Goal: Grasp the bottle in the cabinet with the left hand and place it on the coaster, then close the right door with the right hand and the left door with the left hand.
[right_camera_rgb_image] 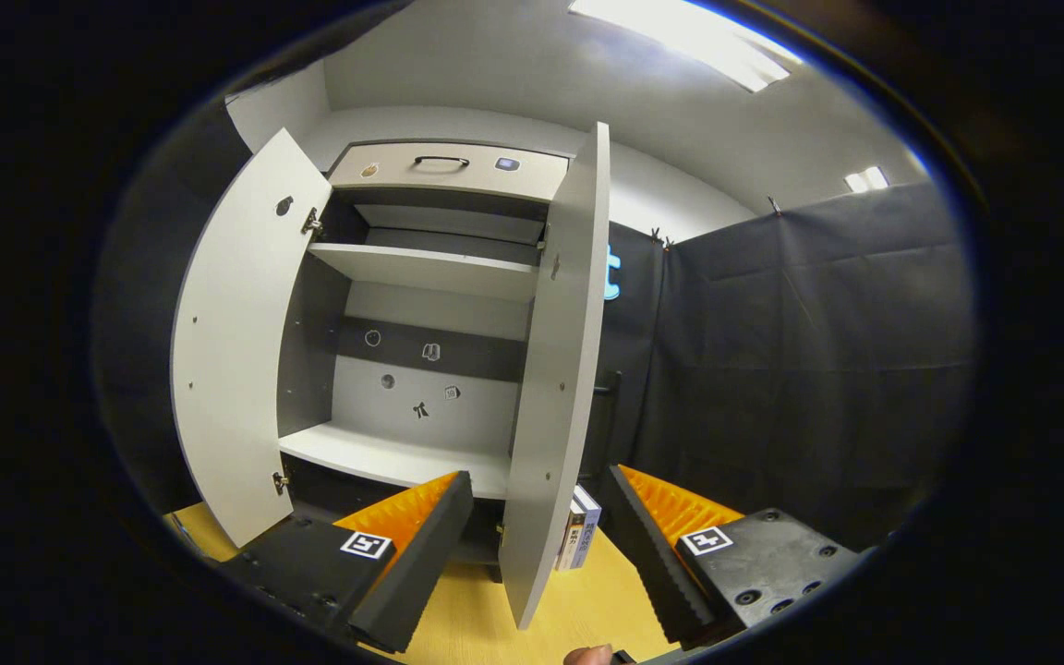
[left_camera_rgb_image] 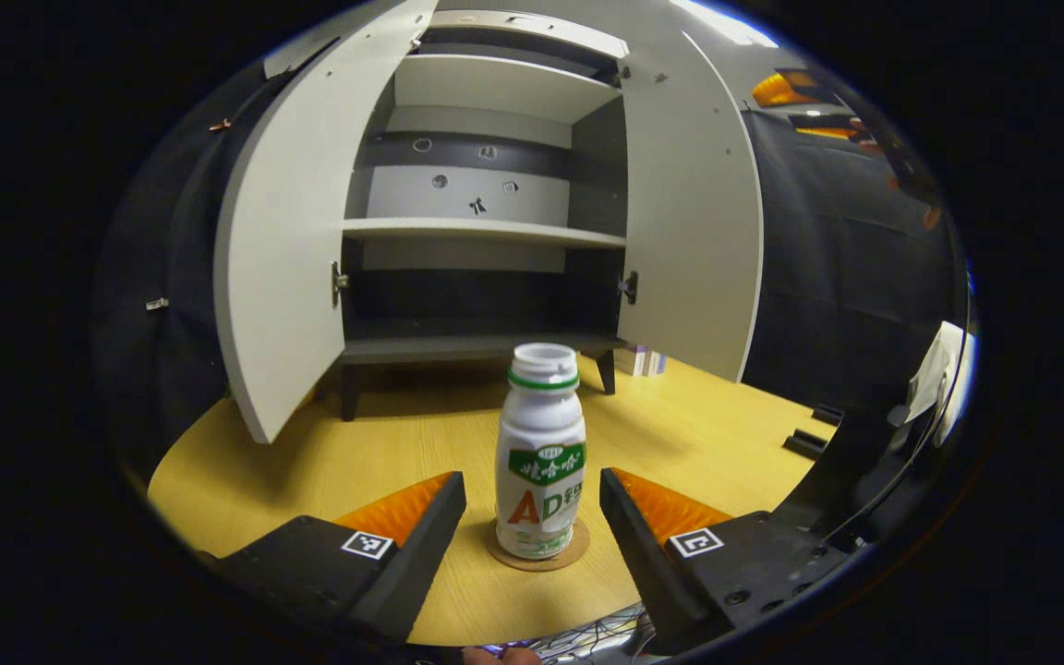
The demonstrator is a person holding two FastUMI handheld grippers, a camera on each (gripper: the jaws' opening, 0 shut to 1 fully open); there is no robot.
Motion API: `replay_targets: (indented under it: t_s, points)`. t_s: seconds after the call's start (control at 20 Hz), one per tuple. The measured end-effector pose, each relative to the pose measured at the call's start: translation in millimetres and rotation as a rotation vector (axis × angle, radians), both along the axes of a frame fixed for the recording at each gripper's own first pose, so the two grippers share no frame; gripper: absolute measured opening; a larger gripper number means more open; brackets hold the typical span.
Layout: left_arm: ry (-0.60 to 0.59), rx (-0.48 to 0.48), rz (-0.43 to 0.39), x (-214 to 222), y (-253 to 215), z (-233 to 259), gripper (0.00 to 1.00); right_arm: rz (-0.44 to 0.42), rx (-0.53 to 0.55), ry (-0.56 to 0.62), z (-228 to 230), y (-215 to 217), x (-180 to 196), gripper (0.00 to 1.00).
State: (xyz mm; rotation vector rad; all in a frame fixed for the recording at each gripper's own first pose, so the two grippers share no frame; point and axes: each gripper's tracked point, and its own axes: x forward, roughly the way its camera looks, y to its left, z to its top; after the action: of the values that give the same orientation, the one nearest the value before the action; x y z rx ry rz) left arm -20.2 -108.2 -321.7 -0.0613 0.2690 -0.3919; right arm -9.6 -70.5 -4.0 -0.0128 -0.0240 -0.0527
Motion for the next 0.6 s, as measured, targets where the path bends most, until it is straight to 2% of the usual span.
replay_targets:
  t_s: [0.25, 0.6]
  points:
    - [-0.092, -0.036, 0.086, 3.4, 33.3, 101.5, 0.93, 0.0, 0.12, 0.067, -9.5, -10.9, 4.5, 0.98]
    - [-0.146, 0.011, 0.265, 20.6, 84.5, 206.5, 0.94, -0.064, 0.119, 0.093, -20.9, -69.7, 25.7, 0.98]
